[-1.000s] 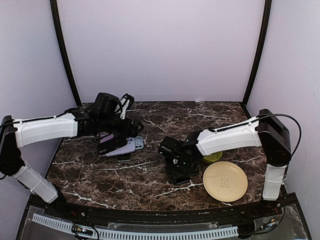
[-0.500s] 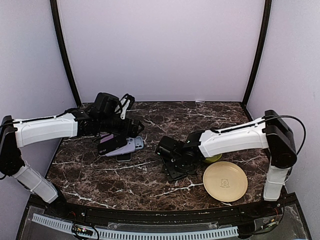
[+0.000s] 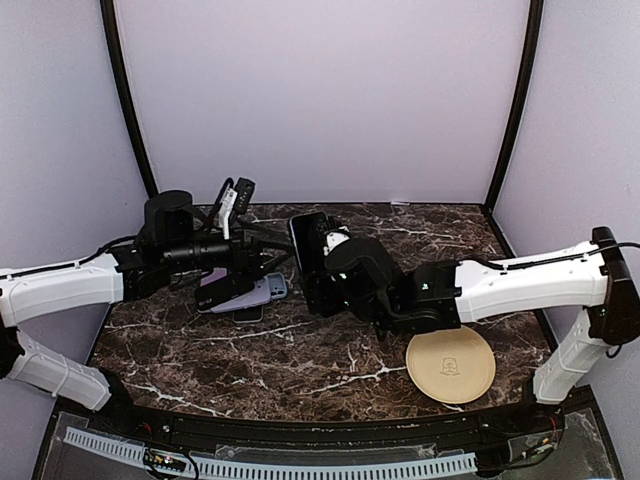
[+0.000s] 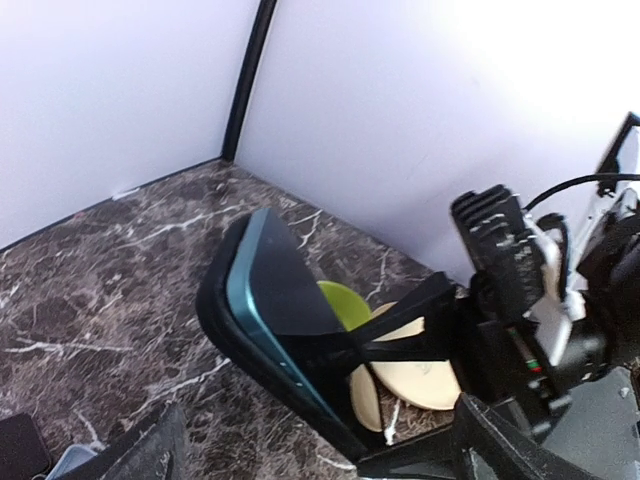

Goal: Put the phone into the phone case
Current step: Pick up the phone with the phone case at the center of the board, then pass from the right arm to the left

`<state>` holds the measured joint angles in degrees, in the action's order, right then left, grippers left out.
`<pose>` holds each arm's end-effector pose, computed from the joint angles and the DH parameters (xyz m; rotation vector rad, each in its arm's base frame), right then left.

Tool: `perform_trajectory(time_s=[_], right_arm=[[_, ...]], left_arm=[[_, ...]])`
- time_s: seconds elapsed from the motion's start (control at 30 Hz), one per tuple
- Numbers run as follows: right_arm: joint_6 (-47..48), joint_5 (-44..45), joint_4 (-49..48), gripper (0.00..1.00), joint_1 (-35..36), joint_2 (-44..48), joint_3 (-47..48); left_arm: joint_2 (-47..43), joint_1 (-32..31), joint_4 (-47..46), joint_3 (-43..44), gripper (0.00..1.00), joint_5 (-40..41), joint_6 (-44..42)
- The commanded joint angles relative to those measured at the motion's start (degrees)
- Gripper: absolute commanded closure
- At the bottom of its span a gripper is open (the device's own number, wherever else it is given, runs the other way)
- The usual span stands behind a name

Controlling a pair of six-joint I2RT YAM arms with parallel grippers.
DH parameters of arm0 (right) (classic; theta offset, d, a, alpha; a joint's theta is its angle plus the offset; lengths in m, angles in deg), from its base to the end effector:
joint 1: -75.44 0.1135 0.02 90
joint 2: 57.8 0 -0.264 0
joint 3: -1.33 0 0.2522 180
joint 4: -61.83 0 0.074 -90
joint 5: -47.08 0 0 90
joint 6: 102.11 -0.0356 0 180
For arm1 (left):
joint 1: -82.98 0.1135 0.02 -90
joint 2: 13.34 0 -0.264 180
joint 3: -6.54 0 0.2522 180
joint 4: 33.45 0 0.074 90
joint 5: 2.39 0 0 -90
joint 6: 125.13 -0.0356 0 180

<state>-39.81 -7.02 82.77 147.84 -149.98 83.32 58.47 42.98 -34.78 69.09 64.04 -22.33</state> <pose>0.1307 0.3428 0.2795 -0.4221 1.9873 0.4488 0.2146 -0.1987 0.3090 0.7328 1.6543 -1.0216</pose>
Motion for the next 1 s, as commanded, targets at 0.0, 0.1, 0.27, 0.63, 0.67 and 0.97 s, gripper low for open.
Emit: perform_trajectory(time_s=[0.0, 0.1, 0.27, 0.63, 0.67, 0.97], right_arm=[[6.9, 7.01, -15.71, 0.69, 2.45, 2.42, -1.95], [9.99, 7.27, -18.79, 0.69, 3.59, 2.43, -2.01], [12.7, 6.69, -20.14, 0.69, 4.88, 1.92, -1.52], [14.59, 4.85, -20.33, 0.69, 5.28, 1.06, -0.45], [14.8, 4.65, -20.21, 0.69, 5.27, 0.97, -0.23], [15.91, 3.3, -20.1, 0.67, 5.29, 1.65, -0.96]], left_arm=[[-3.3, -0.06, -18.85, -5.96, 0.06, -9.04, 6.23], [-2.07, -0.07, -21.79, -6.94, 0.07, -9.84, 9.38], [-0.74, -0.06, -20.72, -6.34, 0.23, -9.54, 9.83], [-1.89, -0.15, -20.43, -7.01, 0.6, -7.87, 7.48], [-1.75, -0.15, -20.38, -6.97, 0.6, -7.84, 7.54], [-1.31, -0.16, -19.94, -6.7, 0.91, -8.41, 7.16]])
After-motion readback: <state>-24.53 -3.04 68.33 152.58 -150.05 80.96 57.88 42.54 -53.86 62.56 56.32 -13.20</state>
